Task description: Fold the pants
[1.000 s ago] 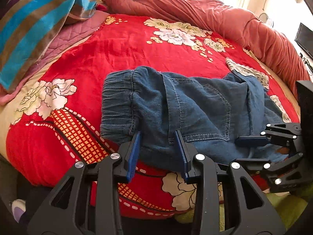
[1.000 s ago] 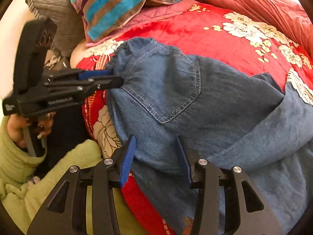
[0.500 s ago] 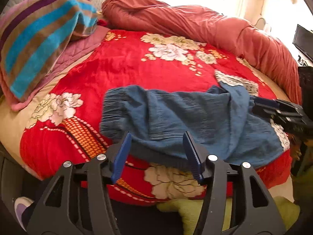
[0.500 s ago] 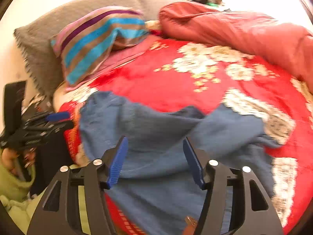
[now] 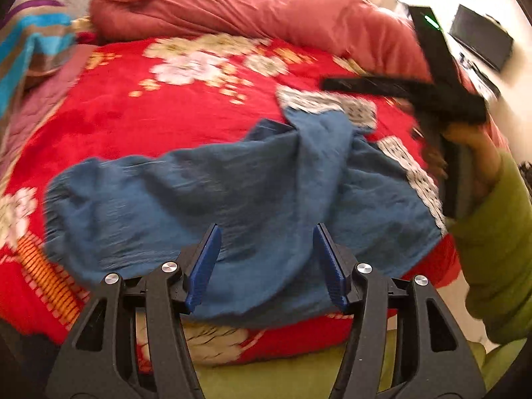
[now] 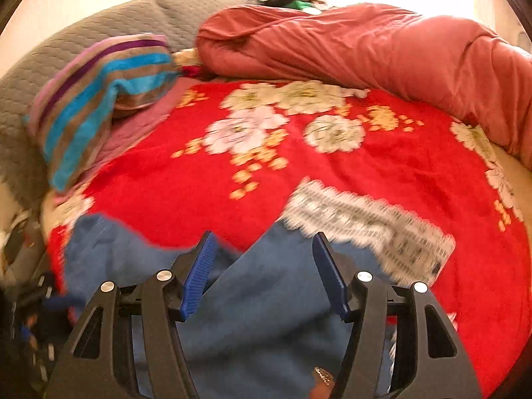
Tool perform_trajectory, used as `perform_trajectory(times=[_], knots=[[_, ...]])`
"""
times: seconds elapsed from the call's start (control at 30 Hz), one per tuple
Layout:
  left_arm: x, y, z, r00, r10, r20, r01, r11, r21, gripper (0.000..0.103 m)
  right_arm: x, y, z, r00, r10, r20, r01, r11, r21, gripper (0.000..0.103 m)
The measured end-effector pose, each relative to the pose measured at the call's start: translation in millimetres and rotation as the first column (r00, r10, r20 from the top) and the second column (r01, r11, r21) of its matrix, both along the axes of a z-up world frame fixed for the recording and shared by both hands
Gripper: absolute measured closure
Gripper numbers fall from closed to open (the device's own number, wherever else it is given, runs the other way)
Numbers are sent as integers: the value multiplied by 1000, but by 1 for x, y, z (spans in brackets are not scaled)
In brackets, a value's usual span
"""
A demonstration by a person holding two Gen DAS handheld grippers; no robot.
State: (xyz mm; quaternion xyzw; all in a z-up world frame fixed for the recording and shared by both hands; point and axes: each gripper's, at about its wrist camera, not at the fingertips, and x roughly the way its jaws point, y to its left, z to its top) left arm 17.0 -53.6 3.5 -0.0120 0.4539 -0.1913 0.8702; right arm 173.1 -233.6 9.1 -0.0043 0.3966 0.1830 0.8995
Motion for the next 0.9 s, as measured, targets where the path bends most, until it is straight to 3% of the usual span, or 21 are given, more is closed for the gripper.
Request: perform_trajectory(times=[0.17, 0.37, 0.5, 0.53, 0.57, 0.6, 0.67, 0.9], knots=[[26, -27, -14, 995, -80, -53, 79, 997, -20, 53, 50, 20, -27, 997, -13, -78, 8, 998, -63, 44], [36, -42, -39, 986, -129, -102, 125, 991, -44, 53, 81, 36, -54, 990, -67, -127, 47, 987, -154, 44], [29, -46, -50, 986, -142, -83, 141, 990, -12, 53, 98, 33, -70, 983, -113, -146, 86, 980, -178, 46], [28, -46, -49, 986, -145, -79, 144, 989, -12, 53, 102, 29, -74, 979, -137, -153, 111, 979, -168, 51], [28, -44, -49, 986, -144, -80, 142, 989, -26, 53, 105, 24, -75, 976, -153, -154, 128, 979, -161, 69], [28, -42, -50, 986, -143, -82, 140, 989, -39, 53, 106, 21, -75, 976, -154, -154, 132, 981, -145, 79], [29, -36, -51, 986, -138, -90, 131, 989, -75, 53, 105, 12, -70, 976, -162, -146, 147, 983, -107, 90], [31, -32, -50, 988, -123, -89, 114, 988, -105, 53, 71, -38, -26, 977, -194, -86, 199, 979, 45, 93]])
